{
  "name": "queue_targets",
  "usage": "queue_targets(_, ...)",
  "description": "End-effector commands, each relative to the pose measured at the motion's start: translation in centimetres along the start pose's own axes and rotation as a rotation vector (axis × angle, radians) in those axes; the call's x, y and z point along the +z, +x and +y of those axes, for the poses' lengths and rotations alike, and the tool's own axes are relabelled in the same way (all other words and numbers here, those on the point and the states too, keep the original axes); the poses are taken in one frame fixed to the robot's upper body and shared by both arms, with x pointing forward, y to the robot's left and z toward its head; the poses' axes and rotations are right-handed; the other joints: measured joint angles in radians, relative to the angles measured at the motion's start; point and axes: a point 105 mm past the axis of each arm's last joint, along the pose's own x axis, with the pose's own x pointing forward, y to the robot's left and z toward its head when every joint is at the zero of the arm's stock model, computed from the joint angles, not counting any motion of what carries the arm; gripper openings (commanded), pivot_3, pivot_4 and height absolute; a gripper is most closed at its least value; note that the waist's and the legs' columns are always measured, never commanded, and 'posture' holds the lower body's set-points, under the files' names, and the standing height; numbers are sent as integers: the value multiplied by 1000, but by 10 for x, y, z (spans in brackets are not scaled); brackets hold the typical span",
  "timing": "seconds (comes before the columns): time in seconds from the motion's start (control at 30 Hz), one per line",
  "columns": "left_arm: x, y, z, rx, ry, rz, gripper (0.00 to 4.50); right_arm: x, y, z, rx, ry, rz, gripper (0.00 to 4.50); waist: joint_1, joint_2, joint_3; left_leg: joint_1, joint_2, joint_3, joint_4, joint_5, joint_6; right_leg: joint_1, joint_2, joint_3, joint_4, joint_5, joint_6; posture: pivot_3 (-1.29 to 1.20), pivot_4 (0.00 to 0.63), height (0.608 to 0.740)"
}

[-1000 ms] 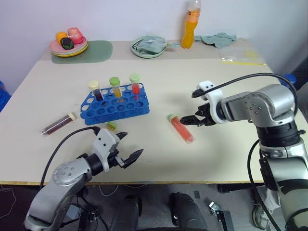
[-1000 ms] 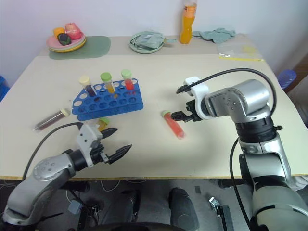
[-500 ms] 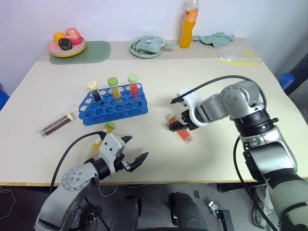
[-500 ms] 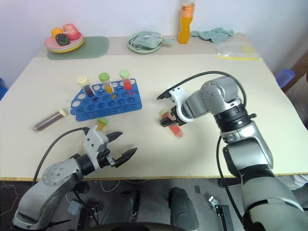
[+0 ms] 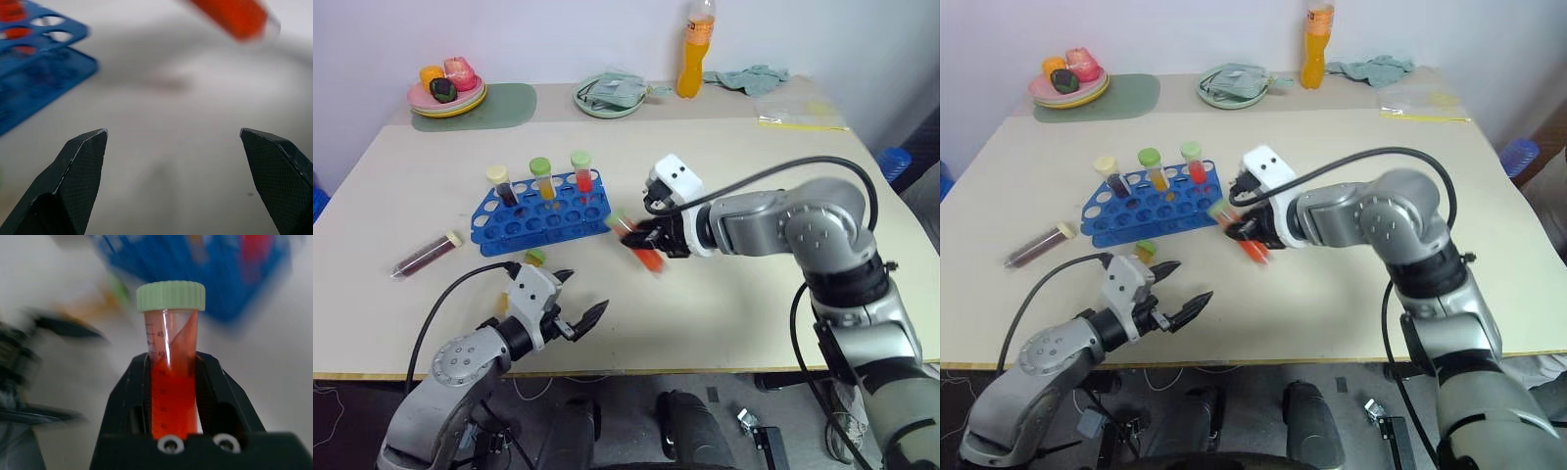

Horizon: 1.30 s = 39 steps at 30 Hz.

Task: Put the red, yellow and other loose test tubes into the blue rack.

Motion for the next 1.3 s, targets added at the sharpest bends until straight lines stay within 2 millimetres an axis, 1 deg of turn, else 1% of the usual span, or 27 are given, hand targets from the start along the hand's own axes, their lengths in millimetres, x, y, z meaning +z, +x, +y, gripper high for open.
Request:
queue_targets(0.03, 9, -11, 11, 74, -14, -43, 4500, 36, 3, 11, 74, -86, -384, 737, -3, 0, 0, 1, 0, 0, 0, 0, 0, 0, 0, 0, 0, 0, 0, 0, 150, 740)
queue_targets(0.13, 3, -22, 21, 130, -24, -30, 4500, 33, 26, 4, 3, -109, -511, 737, -14, 0, 0, 2, 0, 0, 0, 0, -1, 0, 0, 1, 3, 0, 0, 0, 150, 740)
queue_targets(0.27, -7, -38, 43, 257, -32, -14, 4500, 33, 52, -1, -68, -126, -607, 737, -21, 0, 0, 2, 0, 0, 0, 1, -2, 0, 0, 1, 4, 0, -1, 0, 150, 740)
queue_targets(0.33, -8, -45, 52, 311, -18, -20, 4500, 31, 67, -6, -113, -108, -612, 737, -23, 0, 0, 2, 0, 0, -1, 2, -3, -1, 0, 1, 4, 0, -1, 0, 150, 740)
queue_targets(0.37, -6, -49, 57, 333, -18, -29, 4500, 27, 75, -7, -123, -95, -601, 737, -24, 0, 0, 2, 0, 0, -1, 2, -3, -1, 0, 2, 4, 0, -1, 0, 150, 740)
queue_targets(0.47, -4, -51, 62, 352, -17, -40, 4500, 20, 88, -6, -129, -82, -588, 737, -23, 0, 0, 2, 0, 0, -2, 2, -4, -2, 0, 2, 4, 0, -1, 0, 150, 740)
queue_targets(0.67, -3, -48, 60, 346, -16, -43, 4500, 14, 101, -10, -161, -73, -573, 737, -24, 0, 0, 2, 0, 0, -2, 2, -5, -2, 0, 2, 4, 0, -1, 0, 150, 740)
queue_targets(0.8, 0, -44, 58, 335, -15, -51, 4500, 5, 105, -21, -223, -82, -538, 737, -24, 0, 0, 2, 0, 0, -2, 2, -5, -2, 0, 2, 5, 0, -1, 0, 150, 740)
queue_targets(0.93, 3, -43, 57, 326, -12, -56, 4500, -4, 109, -27, -251, -94, -501, 737, -25, 0, 0, 2, 0, 0, -2, 2, -5, -2, 0, 2, 5, 0, -1, 0, 150, 740)
queue_targets(1.03, 3, -43, 59, 326, -13, -57, 4500, -7, 111, -28, -263, -100, -493, 737, -27, 0, 0, 2, 0, 0, -2, 2, -5, -3, 0, 2, 5, 0, -1, 0, 150, 740)
queue_targets(1.3, -4, -43, 59, 318, -22, -56, 4500, -11, 116, -28, -302, -127, -493, 737, -24, 0, 0, 2, 0, 0, -2, 2, -5, -3, 0, 3, 6, 0, -1, 0, 150, 740)
